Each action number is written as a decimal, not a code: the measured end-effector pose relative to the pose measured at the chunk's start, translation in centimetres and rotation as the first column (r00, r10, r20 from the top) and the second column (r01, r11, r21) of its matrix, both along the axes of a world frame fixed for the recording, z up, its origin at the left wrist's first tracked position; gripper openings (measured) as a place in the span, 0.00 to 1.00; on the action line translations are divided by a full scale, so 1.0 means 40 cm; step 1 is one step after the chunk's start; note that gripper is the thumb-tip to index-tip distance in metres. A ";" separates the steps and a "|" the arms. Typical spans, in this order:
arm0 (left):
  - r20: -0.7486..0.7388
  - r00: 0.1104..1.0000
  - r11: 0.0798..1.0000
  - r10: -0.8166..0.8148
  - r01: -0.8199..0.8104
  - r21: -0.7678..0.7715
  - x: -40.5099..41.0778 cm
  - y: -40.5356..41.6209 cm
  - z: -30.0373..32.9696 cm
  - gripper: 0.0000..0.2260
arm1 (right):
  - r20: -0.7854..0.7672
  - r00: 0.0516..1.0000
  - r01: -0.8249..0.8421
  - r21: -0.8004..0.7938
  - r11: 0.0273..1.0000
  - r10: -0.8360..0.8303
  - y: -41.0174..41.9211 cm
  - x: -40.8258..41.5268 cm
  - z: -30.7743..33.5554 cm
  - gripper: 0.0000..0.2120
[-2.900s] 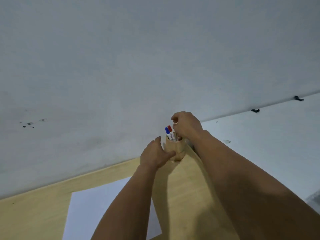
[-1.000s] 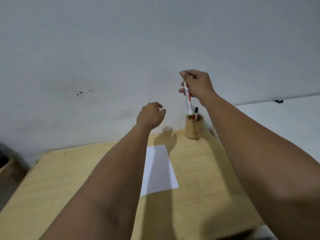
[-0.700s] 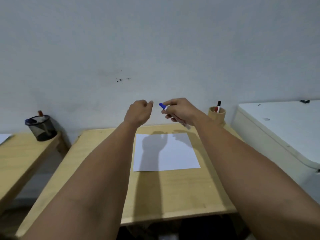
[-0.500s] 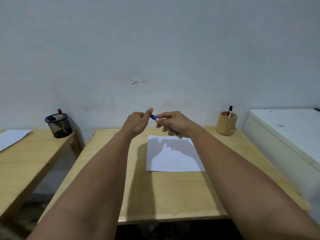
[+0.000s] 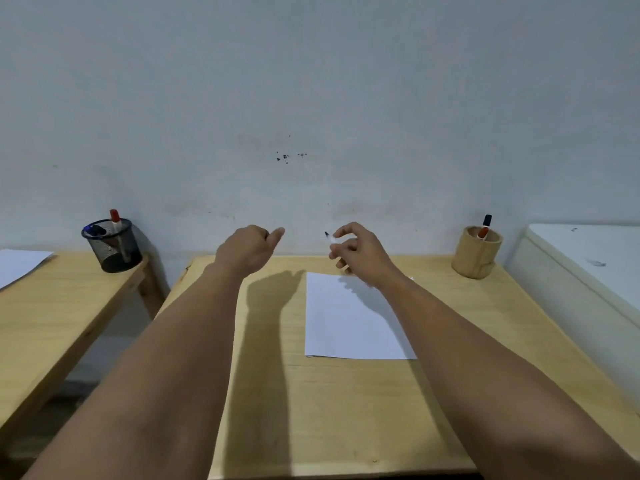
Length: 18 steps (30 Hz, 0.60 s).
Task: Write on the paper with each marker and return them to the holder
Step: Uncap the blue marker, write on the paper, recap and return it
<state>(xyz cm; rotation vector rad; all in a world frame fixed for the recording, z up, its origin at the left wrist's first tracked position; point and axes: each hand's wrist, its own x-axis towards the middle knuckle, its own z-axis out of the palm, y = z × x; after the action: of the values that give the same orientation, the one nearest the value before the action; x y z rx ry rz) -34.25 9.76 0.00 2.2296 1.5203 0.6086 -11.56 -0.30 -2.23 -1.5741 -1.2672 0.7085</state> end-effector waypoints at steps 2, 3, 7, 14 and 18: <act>-0.319 0.947 0.995 -0.033 0.061 0.080 0.011 0.001 -0.043 0.25 | -0.207 0.976 0.063 0.003 0.998 -0.061 0.013 0.015 -0.010 0.03; -0.421 0.906 0.991 -0.047 0.095 0.094 0.022 -0.001 -0.065 0.24 | -0.332 0.941 0.068 -0.010 0.998 -0.067 0.021 0.018 -0.010 0.03; -0.595 0.803 0.990 -0.044 0.115 0.081 0.057 -0.001 -0.132 0.24 | -0.782 0.621 -0.014 -0.078 0.997 -0.053 0.040 0.040 -0.011 0.08; -0.574 0.818 0.994 0.024 0.041 0.100 0.054 -0.002 -0.191 0.26 | -0.558 0.825 0.055 -0.084 0.995 -0.092 0.030 0.034 -0.035 0.03; -0.479 0.873 0.990 0.093 -0.030 0.136 0.032 -0.021 -0.185 0.26 | -0.236 0.964 0.133 0.027 0.991 -0.123 0.009 -0.014 -0.097 0.05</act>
<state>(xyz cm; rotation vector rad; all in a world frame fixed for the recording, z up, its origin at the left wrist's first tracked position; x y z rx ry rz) -32.96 8.90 -7.42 2.5731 1.8345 0.1591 -12.12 0.06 -6.10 -1.4756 -0.9923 0.7547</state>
